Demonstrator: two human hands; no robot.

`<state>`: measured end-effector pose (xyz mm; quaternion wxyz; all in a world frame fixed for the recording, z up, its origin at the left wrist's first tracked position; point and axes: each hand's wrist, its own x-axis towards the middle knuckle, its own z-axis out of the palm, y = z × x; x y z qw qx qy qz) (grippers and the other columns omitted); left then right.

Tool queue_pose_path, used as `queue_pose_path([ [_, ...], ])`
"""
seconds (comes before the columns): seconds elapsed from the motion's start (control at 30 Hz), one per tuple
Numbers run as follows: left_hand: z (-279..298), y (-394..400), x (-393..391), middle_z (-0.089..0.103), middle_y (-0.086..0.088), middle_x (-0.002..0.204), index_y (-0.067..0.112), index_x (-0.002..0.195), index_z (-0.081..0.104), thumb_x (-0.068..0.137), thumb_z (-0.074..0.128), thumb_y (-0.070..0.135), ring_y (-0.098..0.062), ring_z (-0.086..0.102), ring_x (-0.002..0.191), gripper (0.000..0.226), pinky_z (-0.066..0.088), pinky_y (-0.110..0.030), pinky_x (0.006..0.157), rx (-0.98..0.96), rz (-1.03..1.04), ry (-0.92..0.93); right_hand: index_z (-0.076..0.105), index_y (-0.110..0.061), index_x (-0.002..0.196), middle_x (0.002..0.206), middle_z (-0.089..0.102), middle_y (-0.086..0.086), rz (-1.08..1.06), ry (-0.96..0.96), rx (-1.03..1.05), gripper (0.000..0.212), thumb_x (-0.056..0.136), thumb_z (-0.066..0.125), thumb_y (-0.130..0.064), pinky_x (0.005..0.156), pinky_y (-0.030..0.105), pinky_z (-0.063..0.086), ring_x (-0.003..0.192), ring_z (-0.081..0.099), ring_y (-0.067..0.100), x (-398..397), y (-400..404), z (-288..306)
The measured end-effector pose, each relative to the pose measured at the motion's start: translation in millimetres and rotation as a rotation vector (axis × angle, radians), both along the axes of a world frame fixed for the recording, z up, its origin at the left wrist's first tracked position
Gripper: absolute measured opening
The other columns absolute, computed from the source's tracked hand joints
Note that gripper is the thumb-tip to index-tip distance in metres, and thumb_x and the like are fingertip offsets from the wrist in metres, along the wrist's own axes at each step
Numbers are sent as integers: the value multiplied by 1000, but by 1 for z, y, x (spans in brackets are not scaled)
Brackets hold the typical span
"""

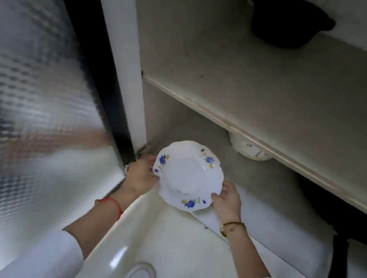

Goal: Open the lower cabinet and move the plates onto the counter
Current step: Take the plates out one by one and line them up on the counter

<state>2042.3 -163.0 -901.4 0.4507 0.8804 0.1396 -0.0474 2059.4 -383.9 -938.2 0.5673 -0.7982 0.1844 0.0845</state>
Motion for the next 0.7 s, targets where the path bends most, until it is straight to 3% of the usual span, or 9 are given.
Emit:
queue_pose_path([
  [0.07, 16, 7, -19, 70, -1, 96, 13, 106, 68, 72, 70, -2, -15, 62, 83, 38, 44, -12, 67, -29, 10, -21, 56, -11, 107, 88, 62, -11, 9, -18, 36, 37, 77, 55, 10, 86, 36, 52, 97, 63, 22, -18, 3, 16],
  [0.17, 42, 16, -44, 68, -1, 99, 10, 115, 62, 71, 73, -2, -18, 63, 86, 47, 43, -8, 72, -25, 39, -17, 56, -14, 107, 90, 64, -11, 62, -26, 53, 37, 77, 56, 7, 87, 36, 53, 97, 64, 20, -39, 3, 40],
  [0.27, 64, 22, -64, 66, 6, 92, 14, 113, 64, 70, 74, -1, -5, 59, 75, 46, 36, 4, 59, -8, 71, -27, 56, -17, 109, 93, 64, -12, 104, -30, 65, 38, 78, 57, 5, 90, 38, 53, 97, 64, 18, -53, 4, 70],
  [0.37, 88, 28, -78, 66, 13, 89, 19, 112, 64, 70, 75, 1, 4, 60, 78, 47, 39, 2, 59, -7, 93, -46, 56, -19, 112, 97, 64, -14, 122, -67, 100, 40, 80, 57, 4, 87, 31, 52, 97, 64, 13, -66, 6, 98],
  [0.47, 111, 33, -88, 65, 16, 91, 21, 112, 63, 70, 75, 1, 2, 61, 82, 48, 40, 0, 62, -18, 104, -78, 55, -20, 112, 95, 63, -16, 131, -105, 113, 39, 81, 57, 4, 79, 22, 50, 92, 64, 6, -77, 8, 124],
  [0.6, 135, 37, -96, 68, 9, 97, 27, 109, 63, 68, 77, 2, -8, 66, 86, 49, 49, -21, 77, -12, 99, -103, 54, -22, 111, 97, 63, -13, 147, -129, 125, 38, 83, 57, 3, 83, 28, 52, 92, 64, 7, -85, 8, 151],
  [0.7, 146, 39, -96, 69, 7, 99, 25, 110, 64, 67, 77, 1, -12, 67, 88, 51, 49, -25, 78, -13, 101, -115, 53, -23, 111, 98, 64, -12, 156, -136, 128, 38, 83, 57, 3, 85, 28, 52, 92, 63, 6, -87, 9, 162],
])
